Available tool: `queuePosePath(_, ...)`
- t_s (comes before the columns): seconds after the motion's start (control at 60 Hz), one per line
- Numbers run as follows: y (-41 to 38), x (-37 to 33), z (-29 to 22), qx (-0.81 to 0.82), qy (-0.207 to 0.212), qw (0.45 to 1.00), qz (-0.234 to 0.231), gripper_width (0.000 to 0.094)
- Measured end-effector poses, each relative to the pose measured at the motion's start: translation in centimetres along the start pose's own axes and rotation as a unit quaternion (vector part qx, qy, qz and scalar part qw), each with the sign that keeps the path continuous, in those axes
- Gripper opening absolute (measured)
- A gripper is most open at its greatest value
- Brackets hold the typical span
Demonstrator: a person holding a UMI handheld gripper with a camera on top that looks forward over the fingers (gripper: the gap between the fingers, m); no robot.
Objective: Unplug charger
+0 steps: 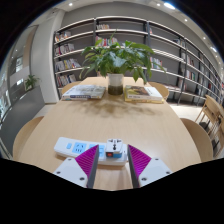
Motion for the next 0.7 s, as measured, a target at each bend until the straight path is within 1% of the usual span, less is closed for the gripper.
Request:
queuePosePath(0.033, 0.0, 0.7, 0.0, 0.001, -0.006, 1.0, -0.001, 0.0476)
queuePosePath(0.067, -0.4, 0.8, -0.4, 0.002, 0.0, 1.0, -0.009, 0.0429)
queuePosePath(0.083, -0.1, 0.9, -0.5, 0.005, 0.001, 1.0, -0.001, 0.0323)
queuePosePath(0.1, 0.2, 0.9, -0.2, 0.006, -0.002, 1.0, 0.009, 0.0238)
queuePosePath(0.133, 0.2, 1.0, -0.4, 0.011, 0.0, 1.0, 0.007, 0.0233)
queuePosePath(0.2, 0.3, 1.1, -0.3, 0.019, 0.0, 1.0, 0.006, 0.0176)
queuePosePath(0.283, 0.2, 1.1, -0.3, 0.007, -0.015, 1.0, 0.005, 0.0133)
queuePosePath(0.317, 0.2, 1.3, -0.6, 0.011, -0.027, 1.0, 0.001, 0.012)
queuePosePath(0.35, 0.3, 1.2, -0.9, 0.007, -0.054, 0.998, -0.002, 0.0105)
queuePosePath(0.367, 0.2, 0.7, -1.3, -0.004, -0.061, 0.998, -0.002, 0.0106)
queuePosePath(0.383, 0.2, -0.1, -2.4, -0.016, -0.045, 0.999, -0.003, 0.0106)
queuePosePath(0.45, 1.6, -6.2, -12.3, -0.017, 0.088, 0.996, 0.007, 0.0105)
queuePosePath(0.483, 3.1, -9.2, -17.1, -0.012, 0.145, 0.989, 0.009, 0.0103)
queuePosePath(0.517, 4.3, -11.3, -18.0, -0.01, 0.185, 0.982, 0.022, 0.0102)
queuePosePath(0.533, 5.0, -12.0, -18.7, -0.009, 0.197, 0.98, 0.03, 0.0102)
queuePosePath(0.567, 6.9, -12.9, -19.6, -0.011, 0.207, 0.978, 0.04, 0.0102)
queuePosePath(0.583, 8.1, -13.4, -20.1, -0.013, 0.205, 0.978, 0.041, 0.0102)
queuePosePath(0.6, 8.7, -12.9, -20.1, -0.016, 0.198, 0.979, 0.044, 0.0105)
queuePosePath(0.65, 10.8, -11.5, -17.9, -0.021, 0.177, 0.983, 0.053, 0.012)
queuePosePath(0.667, 11.4, -10.8, -17.0, -0.02, 0.167, 0.984, 0.055, 0.0121)
queuePosePath(0.683, 12.0, -9.6, -14.8, -0.02, 0.157, 0.986, 0.055, 0.0126)
queuePosePath(0.7, 12.9, -9.5, -15.1, -0.02, 0.138, 0.989, 0.053, 0.0128)
Point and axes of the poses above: the point between the fingertips, and its own axes, seen from behind it with the camera up: y to the right, z down, x forward, the way the camera looks, the point moved 7 cm from there along -x, backward, against the way the camera looks, and after that the axes turned 4 degrees about -y, right-handed, at the moved point
